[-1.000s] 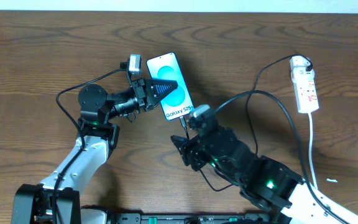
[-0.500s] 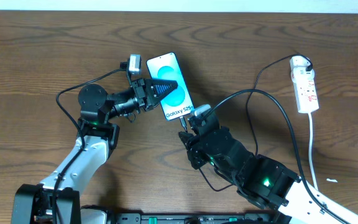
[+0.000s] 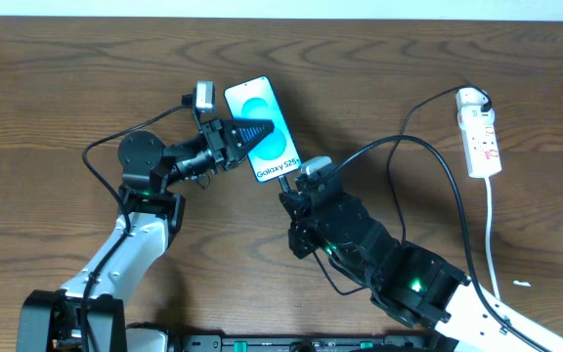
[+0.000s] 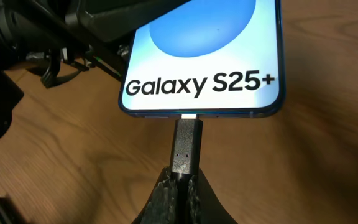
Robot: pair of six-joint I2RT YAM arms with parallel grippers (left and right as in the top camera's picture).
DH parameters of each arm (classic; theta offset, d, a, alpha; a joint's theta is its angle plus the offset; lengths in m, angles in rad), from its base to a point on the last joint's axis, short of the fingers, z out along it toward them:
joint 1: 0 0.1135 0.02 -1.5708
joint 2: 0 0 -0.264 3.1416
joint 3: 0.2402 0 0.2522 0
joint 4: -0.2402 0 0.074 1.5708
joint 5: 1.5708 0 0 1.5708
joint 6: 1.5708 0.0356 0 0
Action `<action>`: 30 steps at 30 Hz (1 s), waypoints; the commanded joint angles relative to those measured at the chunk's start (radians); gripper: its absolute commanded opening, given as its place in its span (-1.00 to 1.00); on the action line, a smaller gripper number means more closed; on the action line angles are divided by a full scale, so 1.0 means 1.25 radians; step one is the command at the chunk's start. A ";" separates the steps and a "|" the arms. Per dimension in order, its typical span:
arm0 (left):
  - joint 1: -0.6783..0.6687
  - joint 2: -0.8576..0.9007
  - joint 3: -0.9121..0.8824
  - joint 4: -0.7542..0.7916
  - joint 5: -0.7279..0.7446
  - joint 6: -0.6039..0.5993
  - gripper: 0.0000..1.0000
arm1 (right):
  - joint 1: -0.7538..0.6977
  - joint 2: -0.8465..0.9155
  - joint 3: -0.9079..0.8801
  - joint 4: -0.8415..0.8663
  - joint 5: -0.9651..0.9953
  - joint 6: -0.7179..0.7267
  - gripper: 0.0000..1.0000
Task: Plug charger to phone and switch on socket
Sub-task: 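Open the right gripper and pull it back from the plugged cable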
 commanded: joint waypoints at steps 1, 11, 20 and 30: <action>-0.014 -0.002 0.011 0.004 0.050 -0.007 -0.85 | 0.004 0.009 0.019 0.050 0.007 0.001 -0.98; -0.018 -0.002 0.011 0.005 0.097 0.016 -0.85 | 0.004 0.039 0.020 0.081 -0.002 0.029 -0.98; -0.018 -0.002 0.011 0.011 0.112 0.096 -0.86 | 0.004 0.035 0.020 0.082 -0.068 0.054 -0.98; -0.018 -0.002 0.011 0.010 0.110 0.096 -0.85 | 0.002 0.027 0.020 0.092 -0.077 0.098 -0.97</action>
